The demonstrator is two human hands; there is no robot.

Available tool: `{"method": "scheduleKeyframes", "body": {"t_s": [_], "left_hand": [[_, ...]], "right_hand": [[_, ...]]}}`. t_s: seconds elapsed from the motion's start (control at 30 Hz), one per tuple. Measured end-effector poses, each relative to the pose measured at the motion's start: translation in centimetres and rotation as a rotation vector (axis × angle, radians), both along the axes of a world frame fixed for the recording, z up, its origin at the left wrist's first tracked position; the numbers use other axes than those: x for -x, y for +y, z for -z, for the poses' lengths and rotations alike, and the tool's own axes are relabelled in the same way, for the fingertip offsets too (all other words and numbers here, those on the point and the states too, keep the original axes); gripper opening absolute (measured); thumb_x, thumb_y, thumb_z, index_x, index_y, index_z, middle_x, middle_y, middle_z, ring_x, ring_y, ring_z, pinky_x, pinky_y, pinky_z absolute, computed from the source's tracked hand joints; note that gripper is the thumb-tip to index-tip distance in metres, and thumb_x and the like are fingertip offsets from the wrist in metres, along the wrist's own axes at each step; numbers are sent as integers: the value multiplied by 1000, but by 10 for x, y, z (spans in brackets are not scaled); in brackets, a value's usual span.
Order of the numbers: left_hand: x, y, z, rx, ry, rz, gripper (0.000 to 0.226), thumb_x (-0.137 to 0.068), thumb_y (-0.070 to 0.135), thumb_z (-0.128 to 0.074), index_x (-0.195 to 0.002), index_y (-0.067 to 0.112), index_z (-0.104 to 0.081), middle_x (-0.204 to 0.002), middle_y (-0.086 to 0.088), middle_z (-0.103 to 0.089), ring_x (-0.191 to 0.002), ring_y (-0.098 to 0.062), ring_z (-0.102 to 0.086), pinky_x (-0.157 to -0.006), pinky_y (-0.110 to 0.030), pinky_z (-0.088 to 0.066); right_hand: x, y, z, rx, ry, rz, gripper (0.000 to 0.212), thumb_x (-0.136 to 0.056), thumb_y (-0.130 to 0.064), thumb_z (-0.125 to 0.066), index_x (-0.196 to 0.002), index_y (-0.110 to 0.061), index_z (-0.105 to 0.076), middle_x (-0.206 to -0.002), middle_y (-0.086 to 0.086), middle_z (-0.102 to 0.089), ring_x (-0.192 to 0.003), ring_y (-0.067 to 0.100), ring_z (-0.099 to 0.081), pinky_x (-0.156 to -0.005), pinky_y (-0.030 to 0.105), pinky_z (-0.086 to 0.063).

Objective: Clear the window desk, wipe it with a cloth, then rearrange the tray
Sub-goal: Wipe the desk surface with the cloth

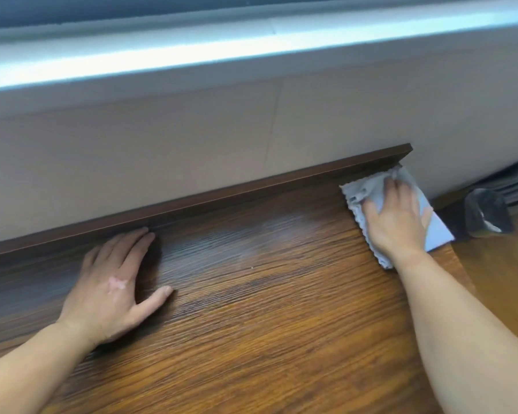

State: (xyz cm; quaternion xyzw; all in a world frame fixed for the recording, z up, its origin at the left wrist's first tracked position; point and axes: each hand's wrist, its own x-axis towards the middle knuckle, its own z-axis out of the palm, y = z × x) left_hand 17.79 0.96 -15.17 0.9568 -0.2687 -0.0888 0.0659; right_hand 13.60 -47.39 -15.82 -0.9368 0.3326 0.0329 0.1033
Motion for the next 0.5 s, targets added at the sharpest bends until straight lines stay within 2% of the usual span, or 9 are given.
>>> {"method": "scheduleKeyframes", "body": {"t_s": [0.07, 0.1, 0.17, 0.23, 0.3, 0.33, 0.4, 0.5], "left_hand": [[-2, -33, -4, 60, 13, 41, 90, -84, 76, -45, -151, 16, -44, -155, -8, -45, -138, -33, -43, -111, -61, -38], [-4, -51, -3, 95, 11, 75, 89, -85, 75, -44, -152, 17, -43, -156, -7, -44, -139, -31, -42, -111, -60, -38], [-10, -76, 0, 158, 9, 132, 85, -89, 72, -42, -153, 16, -43, -158, -7, -43, -140, -31, -42, -113, -57, -38], [-19, -97, 1, 200, -4, 189, 80, -96, 69, -33, -150, 12, -46, -156, -10, -46, -138, -32, -44, -111, -50, -38], [-29, -114, 6, 176, -14, 253, 76, -100, 64, -27, -149, 10, -48, -154, -11, -48, -136, -31, -45, -108, -46, -41], [-33, -118, 8, 150, -15, 278, 73, -101, 62, -27, -149, 10, -49, -154, -11, -49, -136, -32, -47, -107, -45, -41], [-35, -118, 16, 129, -27, 306, 69, -101, 57, -33, -148, 10, -50, -154, -10, -49, -136, -32, -48, -108, -42, -37], [-35, -114, 21, 117, -46, 300, 66, -97, 52, -41, -149, 11, -51, -155, -7, -48, -136, -29, -45, -107, -39, -31]], "right_hand": [[9, 41, 0, 49, -37, 0, 70, -98, -53, -25, -159, -18, -27, -164, 7, -29, -154, 25, -17, -119, 66, -13], [20, 71, 2, 74, -70, -74, 70, -97, -51, -28, -157, -16, -32, -163, 9, -32, -153, 26, -21, -119, 66, -15], [57, 154, 10, 42, -129, -397, 71, -91, -51, -40, -153, -16, -42, -161, 7, -39, -153, 27, -26, -117, 67, -22], [107, 225, 19, 43, -157, -774, 68, -85, -51, -53, -147, -23, -52, -157, -1, -45, -153, 24, -28, -115, 66, -27], [139, 247, 31, 139, -205, -1012, 49, -94, -46, -54, -141, -35, -55, -151, -11, -51, -149, 20, -35, -113, 63, -34], [143, 241, 36, 178, -204, -1065, 41, -101, -43, -48, -141, -39, -52, -150, -14, -50, -148, 17, -37, -112, 60, -39], [135, 214, 33, 145, -161, -1092, 43, -104, -42, -43, -146, -40, -47, -154, -16, -44, -148, 15, -36, -111, 56, -42], [95, 159, 21, 12, -160, -920, 73, -88, -55, -53, -155, -29, -40, -162, -9, -37, -153, 15, -25, -116, 57, -29]]}}
